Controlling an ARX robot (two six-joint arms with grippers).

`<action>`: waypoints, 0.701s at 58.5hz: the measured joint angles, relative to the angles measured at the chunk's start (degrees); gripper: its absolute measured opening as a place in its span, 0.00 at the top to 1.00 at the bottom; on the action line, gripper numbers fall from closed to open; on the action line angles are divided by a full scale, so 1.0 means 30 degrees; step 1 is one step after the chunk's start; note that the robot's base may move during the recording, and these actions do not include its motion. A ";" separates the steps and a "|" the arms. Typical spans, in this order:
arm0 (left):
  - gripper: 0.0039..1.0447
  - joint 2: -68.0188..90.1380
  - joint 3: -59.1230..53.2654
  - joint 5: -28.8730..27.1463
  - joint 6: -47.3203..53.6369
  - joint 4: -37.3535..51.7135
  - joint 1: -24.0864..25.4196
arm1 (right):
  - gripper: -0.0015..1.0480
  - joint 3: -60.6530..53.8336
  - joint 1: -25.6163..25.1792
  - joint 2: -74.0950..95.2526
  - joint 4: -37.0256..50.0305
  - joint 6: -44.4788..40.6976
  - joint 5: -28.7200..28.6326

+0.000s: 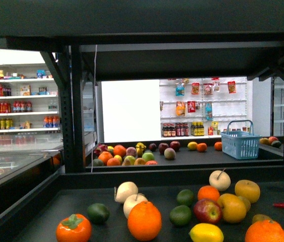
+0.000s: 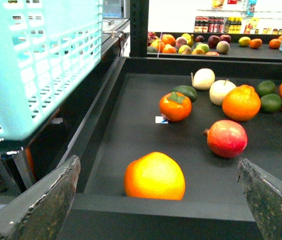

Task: Pick lemon from shelf

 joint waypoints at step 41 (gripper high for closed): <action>0.08 0.0000 0.0000 0.0007 0.0015 0.0000 0.0000 | 0.07 0.0000 0.0000 0.0000 0.0000 0.0000 0.0000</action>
